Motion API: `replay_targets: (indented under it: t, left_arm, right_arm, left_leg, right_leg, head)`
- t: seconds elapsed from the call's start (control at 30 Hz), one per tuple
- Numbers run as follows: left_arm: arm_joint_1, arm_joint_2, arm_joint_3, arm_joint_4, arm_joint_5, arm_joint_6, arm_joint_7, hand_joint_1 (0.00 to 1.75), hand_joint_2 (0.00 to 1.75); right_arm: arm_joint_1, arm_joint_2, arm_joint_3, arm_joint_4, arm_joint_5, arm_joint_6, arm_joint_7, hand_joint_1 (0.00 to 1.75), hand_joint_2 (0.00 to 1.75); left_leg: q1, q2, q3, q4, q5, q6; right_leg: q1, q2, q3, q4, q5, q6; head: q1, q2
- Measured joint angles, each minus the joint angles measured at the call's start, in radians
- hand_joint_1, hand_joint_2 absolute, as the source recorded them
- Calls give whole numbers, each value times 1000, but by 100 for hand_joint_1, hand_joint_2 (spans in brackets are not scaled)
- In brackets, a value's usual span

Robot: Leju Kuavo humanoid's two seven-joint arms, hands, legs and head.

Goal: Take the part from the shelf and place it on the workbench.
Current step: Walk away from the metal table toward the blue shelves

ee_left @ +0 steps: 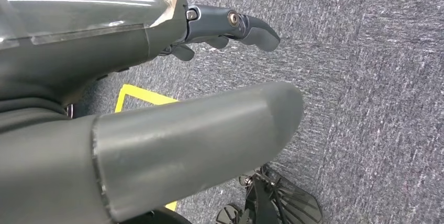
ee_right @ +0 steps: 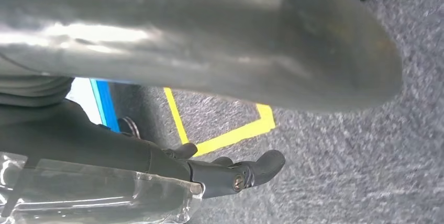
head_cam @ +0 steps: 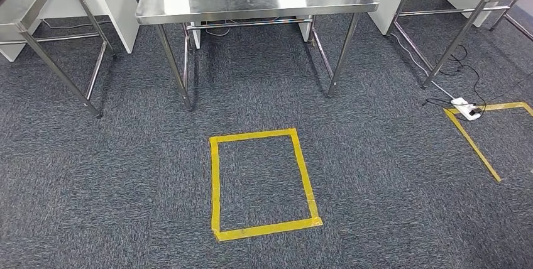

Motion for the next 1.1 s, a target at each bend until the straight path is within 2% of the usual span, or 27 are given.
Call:
replay_targets:
  t: [0.1,0.17,0.2,0.23,0.3,0.33,0.37,0.4,0.43,0.47,0.5,0.53,0.57,0.63,0.7,0.73,0.8,0.83,0.87,0.9,0.93,0.97,1.03,1.07,1.1]
  left_arm:
    - [0,1,-5,0,-6,1,0,0,0]
    - [-1,2,-10,0,-9,3,1,0,0]
    - [-1,2,-11,0,-9,3,2,0,0]
    - [-2,2,-13,0,-9,3,2,0,0]
    - [-1,2,-15,0,-9,3,3,0,0]
    - [-1,2,-15,0,-9,3,3,0,0]
    - [-1,2,-16,0,-9,3,4,0,0]
    - [0,2,-16,0,-9,3,4,0,0]
    - [0,2,-16,0,-9,3,5,0,0]
    - [-1,2,-16,0,-9,3,6,0,0]
    - [-1,3,-17,0,-10,3,6,0,0]
    - [-1,4,-18,0,-10,3,8,0,0]
    - [-1,5,-19,0,-10,3,8,0,0]
    - [0,5,-20,0,-11,3,10,0,0]
    - [1,6,-20,0,-11,3,12,0,0]
    - [1,6,-20,0,-11,3,13,0,0]
    - [0,6,-21,0,-12,3,14,0,0]
    - [0,6,-22,0,-12,3,14,0,0]
    - [1,6,-22,0,-12,2,14,0,0]
    - [1,6,-22,0,-13,2,14,0,0]
    - [2,6,-22,0,-13,1,14,0,0]
    - [2,7,-22,0,-13,0,14,0,0]
    - [0,8,-23,0,-14,0,14,0,0]
    - [-2,8,-23,0,-14,-1,14,0,0]
    - [-2,9,-24,0,-15,-1,14,0,0]
  right_arm:
    - [0,0,2,0,12,47,-3,0,0]
    - [0,0,7,0,19,73,-3,0,0]
    - [-1,-1,10,0,20,81,-3,0,0]
    - [-1,-2,12,0,20,85,-3,0,0]
    - [0,-3,15,0,21,87,-3,0,0]
    - [0,-4,16,0,21,88,-3,0,0]
    - [1,-4,17,0,21,90,-2,0,0]
    - [1,-5,18,0,20,92,-2,0,0]
    - [2,-6,18,0,20,94,-2,0,0]
    - [2,-6,18,0,19,96,-2,0,0]
    - [2,-5,18,1,19,98,-2,0,0]
    - [2,-4,18,2,19,100,-2,0,0]
    - [1,-3,18,2,19,101,-1,0,0]
    - [0,-3,19,3,18,102,0,0,0]
    - [0,-3,19,3,18,103,1,0,0]
    - [0,-3,19,3,18,103,1,0,0]
    - [2,-3,19,3,18,103,2,0,0]
    - [4,-3,19,3,18,103,2,0,0]
    - [5,-3,19,3,18,103,2,0,0]
    - [5,-4,19,3,18,103,2,0,0]
    - [5,-4,19,3,18,103,2,0,0]
    - [5,-3,19,3,18,103,2,0,0]
    - [4,-2,19,3,18,104,2,0,0]
    - [4,-1,20,3,18,104,2,0,0]
    - [3,-1,20,3,18,105,2,0,0]
  left_leg:
    - [-1,-1,-2,1,0,6]
    - [7,-2,4,-14,11,16]
    - [14,-2,7,-25,19,21]
    - [20,-3,9,-33,26,24]
    - [23,-6,4,-36,31,24]
    - [24,-9,0,-36,33,22]
    - [26,-14,-2,-35,35,18]
    - [29,-19,-4,-34,36,13]
    - [33,-26,-6,-30,36,7]
    - [38,-33,-10,-23,34,-3]
    - [41,-41,-15,-14,31,-14]
    - [42,-48,-20,-6,28,-24]
    - [42,-53,-25,0,26,-33]
    - [46,-61,-29,2,28,-46]
    - [52,-48,-41,23,14,-53]
    - [53,-35,-58,58,-10,-54]
    - [51,-11,-114,182,-81,-54]
    - [50,-7,-143,245,-109,-52]
    - [48,-5,-160,284,-121,-48]
    - [44,-4,-158,287,-115,-42]
    - [40,-2,-135,252,-92,-32]
    - [32,7,-98,189,-62,-19]
    - [16,45,-29,68,-24,8]
    - [8,60,-11,35,-18,17]
    - [2,67,-7,23,-18,21]
  right_leg:
    - [-9,0,4,-7,5,7]
    - [-13,-1,6,-11,6,16]
    - [-12,-1,0,4,-5,15]
    - [-11,0,-17,38,-26,12]
    - [-15,1,-76,166,-88,5]
    - [-19,2,-104,229,-111,7]
    - [-23,2,-119,265,-121,13]
    - [-28,2,-112,260,-113,23]
    - [-34,3,-84,211,-91,36]
    - [-42,10,-43,136,-67,50]
    - [-43,20,-10,73,-49,57]
    - [-44,27,12,29,-37,55]
    - [-42,32,20,11,-35,47]
    - [-37,24,16,20,-33,20]
    - [-34,13,15,24,-28,3]
    - [-32,7,12,24,-24,-5]
    - [-23,-7,5,24,-21,-13]
    - [-18,-15,1,24,-20,-17]
    - [-12,-24,-2,24,-19,-19]
    - [-7,-33,-4,24,-19,-21]
    - [-3,-40,-5,24,-18,-22]
    - [1,-48,-4,24,-18,-22]
    - [8,-63,-1,24,-19,-21]
    - [7,-71,0,23,-18,-20]
    - [6,-80,0,22,-18,-19]
  head:
    - [-2,0]
    - [-4,0]
    - [-3,0]
    - [0,0]
    - [9,0]
    - [12,0]
    - [13,0]
    - [13,0]
    - [13,0]
    - [15,0]
    - [20,0]
    - [25,0]
    - [27,0]
    - [21,0]
    - [10,0]
    - [4,0]
    - [-7,0]
    - [-10,0]
    - [-12,0]
    - [-12,0]
    - [-13,0]
    - [-14,0]
    - [-12,0]
    - [-10,0]
    - [-9,0]
